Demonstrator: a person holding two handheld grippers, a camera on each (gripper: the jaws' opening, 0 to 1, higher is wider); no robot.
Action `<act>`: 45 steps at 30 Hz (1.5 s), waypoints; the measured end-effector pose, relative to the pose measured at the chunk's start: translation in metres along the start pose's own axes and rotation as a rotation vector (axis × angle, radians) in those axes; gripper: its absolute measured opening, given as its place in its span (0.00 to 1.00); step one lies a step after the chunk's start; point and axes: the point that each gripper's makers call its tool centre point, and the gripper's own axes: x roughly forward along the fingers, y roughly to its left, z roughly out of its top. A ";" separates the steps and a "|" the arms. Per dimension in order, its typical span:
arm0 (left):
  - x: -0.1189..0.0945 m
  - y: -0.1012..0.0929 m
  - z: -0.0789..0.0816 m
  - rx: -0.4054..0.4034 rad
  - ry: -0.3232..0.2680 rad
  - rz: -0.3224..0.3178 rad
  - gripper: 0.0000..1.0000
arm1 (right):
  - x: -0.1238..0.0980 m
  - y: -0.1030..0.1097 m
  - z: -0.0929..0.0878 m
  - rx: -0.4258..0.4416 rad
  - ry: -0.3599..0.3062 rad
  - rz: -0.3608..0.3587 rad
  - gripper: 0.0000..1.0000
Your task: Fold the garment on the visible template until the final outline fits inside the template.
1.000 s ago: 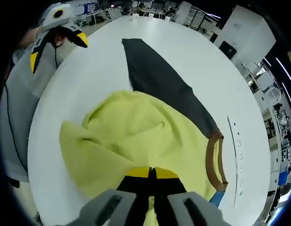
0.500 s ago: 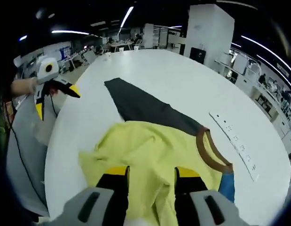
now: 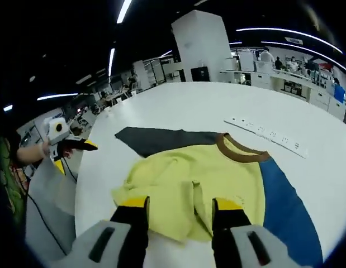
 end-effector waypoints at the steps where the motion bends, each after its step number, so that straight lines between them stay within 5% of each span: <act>1: 0.000 0.000 0.000 0.000 0.000 0.000 0.74 | -0.002 0.001 -0.001 0.013 -0.007 -0.001 0.46; 14: 0.000 0.001 0.001 0.006 0.005 -0.004 0.74 | -0.029 0.004 -0.017 0.100 -0.084 -0.025 0.83; 19: 0.001 0.001 0.001 0.006 0.010 -0.008 0.74 | -0.032 0.008 -0.027 0.174 -0.074 -0.005 0.64; 28: -0.001 0.001 0.002 0.005 0.011 -0.006 0.73 | -0.014 0.010 -0.039 0.216 -0.054 0.002 0.59; 38: -0.006 0.002 -0.002 -0.010 0.009 0.008 0.72 | 0.009 0.016 -0.050 0.268 -0.003 0.023 0.40; 45: -0.006 0.003 -0.004 -0.017 0.012 0.010 0.72 | 0.021 -0.004 -0.055 0.293 0.012 0.005 0.30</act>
